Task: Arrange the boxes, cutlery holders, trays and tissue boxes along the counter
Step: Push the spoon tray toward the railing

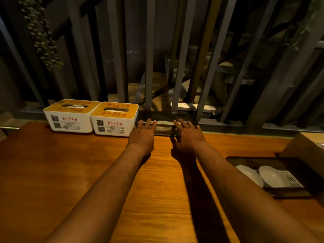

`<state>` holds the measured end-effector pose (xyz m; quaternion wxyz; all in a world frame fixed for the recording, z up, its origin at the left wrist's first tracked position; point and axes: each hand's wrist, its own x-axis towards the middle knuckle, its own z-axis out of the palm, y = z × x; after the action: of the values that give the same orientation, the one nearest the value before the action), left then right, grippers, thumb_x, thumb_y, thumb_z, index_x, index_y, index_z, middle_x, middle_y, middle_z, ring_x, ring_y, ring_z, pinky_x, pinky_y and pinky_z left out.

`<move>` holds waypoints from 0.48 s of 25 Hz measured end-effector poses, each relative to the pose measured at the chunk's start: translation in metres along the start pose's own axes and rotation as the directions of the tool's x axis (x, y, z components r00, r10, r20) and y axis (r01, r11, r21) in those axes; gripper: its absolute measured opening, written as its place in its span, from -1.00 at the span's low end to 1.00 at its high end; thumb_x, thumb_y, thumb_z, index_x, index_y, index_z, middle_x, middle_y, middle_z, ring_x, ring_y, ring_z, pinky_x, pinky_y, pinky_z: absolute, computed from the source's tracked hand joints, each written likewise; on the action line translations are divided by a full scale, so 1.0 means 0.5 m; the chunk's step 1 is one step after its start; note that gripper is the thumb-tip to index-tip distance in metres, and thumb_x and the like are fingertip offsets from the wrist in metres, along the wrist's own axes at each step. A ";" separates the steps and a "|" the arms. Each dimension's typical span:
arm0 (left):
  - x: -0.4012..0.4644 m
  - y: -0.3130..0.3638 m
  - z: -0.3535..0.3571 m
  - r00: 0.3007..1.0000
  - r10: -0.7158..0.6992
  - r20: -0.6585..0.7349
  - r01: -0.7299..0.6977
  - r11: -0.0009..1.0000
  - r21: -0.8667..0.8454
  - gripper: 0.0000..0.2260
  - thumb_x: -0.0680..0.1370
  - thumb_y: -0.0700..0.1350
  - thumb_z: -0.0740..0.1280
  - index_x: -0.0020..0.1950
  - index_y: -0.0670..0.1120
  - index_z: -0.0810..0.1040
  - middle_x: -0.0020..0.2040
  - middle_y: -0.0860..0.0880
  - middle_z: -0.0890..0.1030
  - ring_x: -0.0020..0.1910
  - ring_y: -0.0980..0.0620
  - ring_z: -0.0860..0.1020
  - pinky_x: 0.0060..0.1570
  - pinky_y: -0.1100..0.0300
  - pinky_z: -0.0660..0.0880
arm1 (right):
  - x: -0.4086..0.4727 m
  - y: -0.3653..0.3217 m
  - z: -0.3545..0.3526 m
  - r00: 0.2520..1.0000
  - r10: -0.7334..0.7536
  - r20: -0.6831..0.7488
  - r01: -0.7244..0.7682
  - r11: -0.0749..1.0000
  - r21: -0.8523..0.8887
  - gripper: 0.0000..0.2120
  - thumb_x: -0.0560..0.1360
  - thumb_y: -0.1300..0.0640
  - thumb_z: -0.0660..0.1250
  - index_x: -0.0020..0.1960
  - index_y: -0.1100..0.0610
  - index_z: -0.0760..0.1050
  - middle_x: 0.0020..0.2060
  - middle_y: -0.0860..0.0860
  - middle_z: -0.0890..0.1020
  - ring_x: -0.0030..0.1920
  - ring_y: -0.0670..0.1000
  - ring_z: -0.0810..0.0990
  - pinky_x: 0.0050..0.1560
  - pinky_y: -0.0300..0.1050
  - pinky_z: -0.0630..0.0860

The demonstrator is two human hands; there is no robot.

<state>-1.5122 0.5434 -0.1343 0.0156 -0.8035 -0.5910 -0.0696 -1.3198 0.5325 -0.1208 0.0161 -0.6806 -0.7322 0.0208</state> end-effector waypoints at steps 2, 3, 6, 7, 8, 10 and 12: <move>0.005 0.002 0.001 1.000 0.004 0.016 -0.005 1.000 0.022 -0.19 0.52 -0.16 0.35 0.61 0.01 -0.11 0.62 -0.09 -0.03 0.56 -0.21 -0.02 0.49 -0.15 0.09 | 0.011 0.000 -0.007 1.000 -0.001 0.020 0.001 1.000 -0.028 -0.10 0.46 -0.14 0.38 0.60 -0.07 -0.12 0.60 0.04 0.00 0.57 0.20 -0.04 0.51 0.34 -0.04; 0.006 0.004 0.000 1.000 0.001 0.023 -0.001 1.000 0.024 -0.18 0.52 -0.15 0.35 0.61 0.00 -0.12 0.62 -0.10 -0.04 0.56 -0.22 -0.03 0.50 -0.16 0.07 | 0.015 -0.001 -0.011 0.999 0.001 0.038 0.000 0.999 -0.036 -0.09 0.46 -0.14 0.37 0.60 -0.07 -0.13 0.60 0.04 0.00 0.57 0.21 -0.04 0.50 0.35 -0.02; -0.004 0.008 0.002 1.000 -0.012 0.014 0.011 0.999 0.042 -0.20 0.53 -0.14 0.33 0.60 -0.01 -0.12 0.61 -0.14 -0.04 0.56 -0.23 -0.04 0.51 -0.17 0.03 | 0.005 -0.006 -0.015 0.999 0.003 0.045 -0.001 0.999 -0.042 -0.11 0.48 -0.17 0.34 0.59 -0.10 -0.16 0.60 0.06 -0.03 0.57 0.24 -0.05 0.49 0.36 0.01; -0.012 0.011 0.003 1.000 -0.010 0.009 0.009 0.999 0.046 -0.22 0.54 -0.14 0.32 0.60 -0.01 -0.10 0.61 -0.15 -0.03 0.56 -0.23 -0.03 0.51 -0.17 0.03 | -0.010 -0.009 -0.018 1.000 -0.004 0.027 0.004 1.000 -0.031 -0.13 0.49 -0.19 0.32 0.59 -0.11 -0.16 0.60 0.07 -0.03 0.57 0.25 -0.04 0.49 0.36 0.02; -0.027 0.016 0.005 1.000 -0.005 0.005 0.005 0.999 0.046 -0.25 0.54 -0.14 0.31 0.60 0.00 -0.06 0.60 -0.16 0.00 0.56 -0.23 -0.02 0.51 -0.17 0.04 | -0.034 -0.011 -0.020 1.000 -0.012 0.009 0.012 1.000 -0.018 -0.17 0.51 -0.19 0.29 0.59 -0.11 -0.14 0.60 0.08 -0.02 0.56 0.25 -0.02 0.49 0.36 0.05; -0.062 0.035 0.001 0.999 0.018 -0.047 -0.017 1.000 0.027 -0.36 0.57 -0.12 0.28 0.59 0.01 0.06 0.59 -0.16 0.09 0.55 -0.21 0.04 0.50 -0.16 0.08 | -0.091 -0.006 -0.030 0.999 -0.021 -0.035 0.021 1.000 0.009 -0.24 0.54 -0.16 0.26 0.59 -0.09 -0.08 0.59 0.08 0.03 0.55 0.23 0.04 0.48 0.33 0.11; -0.108 0.070 -0.020 0.992 0.063 -0.105 -0.065 0.998 -0.016 -0.45 0.58 -0.07 0.26 0.56 0.04 0.18 0.55 -0.13 0.22 0.53 -0.18 0.13 0.48 -0.12 0.14 | -0.164 0.007 -0.051 0.997 -0.008 -0.076 0.012 0.998 0.063 -0.30 0.54 -0.13 0.26 0.58 -0.09 0.02 0.58 0.07 0.10 0.54 0.20 0.10 0.46 0.28 0.20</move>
<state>-1.4957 0.4808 -0.1293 0.0409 -0.8173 -0.5627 -0.1169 -1.3087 0.4510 -0.0953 0.0654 -0.6764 -0.7334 0.0180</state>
